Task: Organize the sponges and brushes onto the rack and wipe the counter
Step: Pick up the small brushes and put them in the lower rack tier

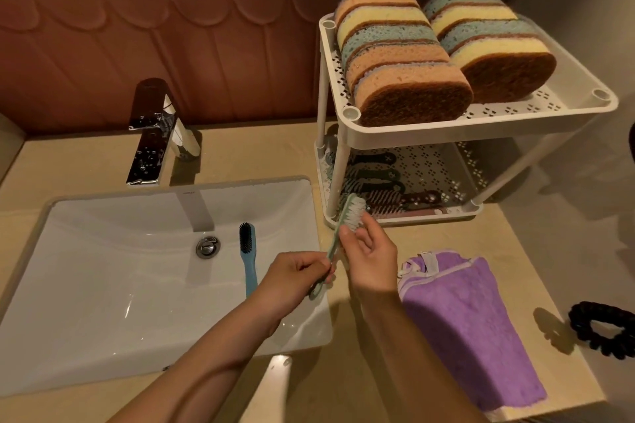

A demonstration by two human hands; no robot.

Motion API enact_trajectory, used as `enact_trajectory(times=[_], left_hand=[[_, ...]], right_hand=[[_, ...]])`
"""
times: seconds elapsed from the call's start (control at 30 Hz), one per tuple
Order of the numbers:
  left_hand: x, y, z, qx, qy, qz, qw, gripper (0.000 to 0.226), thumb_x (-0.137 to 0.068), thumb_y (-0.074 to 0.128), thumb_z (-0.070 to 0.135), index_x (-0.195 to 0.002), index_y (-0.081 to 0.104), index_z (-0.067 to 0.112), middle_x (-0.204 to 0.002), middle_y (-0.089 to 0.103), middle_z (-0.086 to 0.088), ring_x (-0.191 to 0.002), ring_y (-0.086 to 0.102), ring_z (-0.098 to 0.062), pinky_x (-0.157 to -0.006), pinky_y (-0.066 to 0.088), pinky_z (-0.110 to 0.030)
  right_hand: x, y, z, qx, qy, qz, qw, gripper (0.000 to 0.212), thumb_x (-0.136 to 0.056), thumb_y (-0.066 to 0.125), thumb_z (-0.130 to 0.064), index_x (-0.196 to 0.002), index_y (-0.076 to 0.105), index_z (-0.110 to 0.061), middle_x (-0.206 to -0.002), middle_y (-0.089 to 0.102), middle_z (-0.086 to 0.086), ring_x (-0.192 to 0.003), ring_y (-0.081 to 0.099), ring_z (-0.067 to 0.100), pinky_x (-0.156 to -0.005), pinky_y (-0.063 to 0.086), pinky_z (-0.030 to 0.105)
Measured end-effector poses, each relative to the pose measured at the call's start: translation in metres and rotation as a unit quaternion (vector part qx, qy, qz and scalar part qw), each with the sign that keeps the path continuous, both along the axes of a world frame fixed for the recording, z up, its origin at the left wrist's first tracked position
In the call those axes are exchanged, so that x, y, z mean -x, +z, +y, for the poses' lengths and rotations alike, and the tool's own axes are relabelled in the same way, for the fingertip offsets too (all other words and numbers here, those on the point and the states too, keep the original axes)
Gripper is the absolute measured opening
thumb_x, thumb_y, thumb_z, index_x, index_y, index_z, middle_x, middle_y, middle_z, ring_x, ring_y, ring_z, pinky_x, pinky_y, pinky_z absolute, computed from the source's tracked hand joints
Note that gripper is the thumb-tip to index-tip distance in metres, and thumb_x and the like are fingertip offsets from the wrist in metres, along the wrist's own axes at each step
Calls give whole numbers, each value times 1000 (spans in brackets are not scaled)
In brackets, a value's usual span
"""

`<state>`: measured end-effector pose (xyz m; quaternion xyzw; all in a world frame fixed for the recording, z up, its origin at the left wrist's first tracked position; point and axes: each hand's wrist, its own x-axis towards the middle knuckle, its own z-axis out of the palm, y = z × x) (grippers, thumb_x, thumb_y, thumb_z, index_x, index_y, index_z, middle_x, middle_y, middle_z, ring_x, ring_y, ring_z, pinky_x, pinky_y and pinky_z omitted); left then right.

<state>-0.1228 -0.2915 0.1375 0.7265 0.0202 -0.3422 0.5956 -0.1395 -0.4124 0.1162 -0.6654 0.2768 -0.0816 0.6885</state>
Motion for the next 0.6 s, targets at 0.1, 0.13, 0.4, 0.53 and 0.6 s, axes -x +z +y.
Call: enact_trajectory(times=[0.1, 0.13, 0.4, 0.53, 0.6], left_hand=[[-15, 5, -15, -52, -2, -32, 998, 24, -94, 51, 25, -116, 58, 18, -109, 61, -3, -102, 56, -14, -76, 42, -22], [-23, 5, -20, -76, 1, -62, 995, 33, -94, 53, 26, -126, 50, 17, -118, 56, -4, -106, 54, -15, -79, 42, -23], [-75, 14, -51, -104, -17, -285, 953, 30, -94, 53, 26, -122, 54, 16, -119, 62, -4, -112, 57, -21, -85, 43, -25], [-79, 5, -51, -195, -57, -349, 915, 22, -97, 45, 31, -103, 56, 13, -96, 66, -10, -91, 59, -29, -70, 43, -34], [-82, 2, -49, -196, -72, -364, 908, 23, -97, 43, 35, -104, 55, 16, -98, 67, -9, -91, 60, -29, -73, 48, -39]], right_hand=[[-6, 14, -27, 40, 20, 4, 999, 44, -92, 55, -12, -134, 47, -19, -108, 60, -6, -103, 58, 14, -90, 49, 28], [-10, 16, -39, 70, 29, 8, 997, 43, -93, 53, -12, -134, 47, -20, -111, 57, -9, -104, 55, 11, -87, 47, 23], [-62, 0, -130, 399, 105, 104, 905, 33, -88, 59, -9, -120, 58, -5, -110, 64, 16, -100, 58, 29, -82, 44, 31], [-93, -12, -150, 484, 171, 86, 854, 34, -87, 59, -5, -121, 58, -3, -127, 54, 20, -119, 49, 34, -100, 38, 35], [-109, -17, -156, 481, 208, 98, 846, 34, -88, 59, -8, -121, 57, -2, -128, 53, 20, -120, 48, 35, -101, 36, 35]])
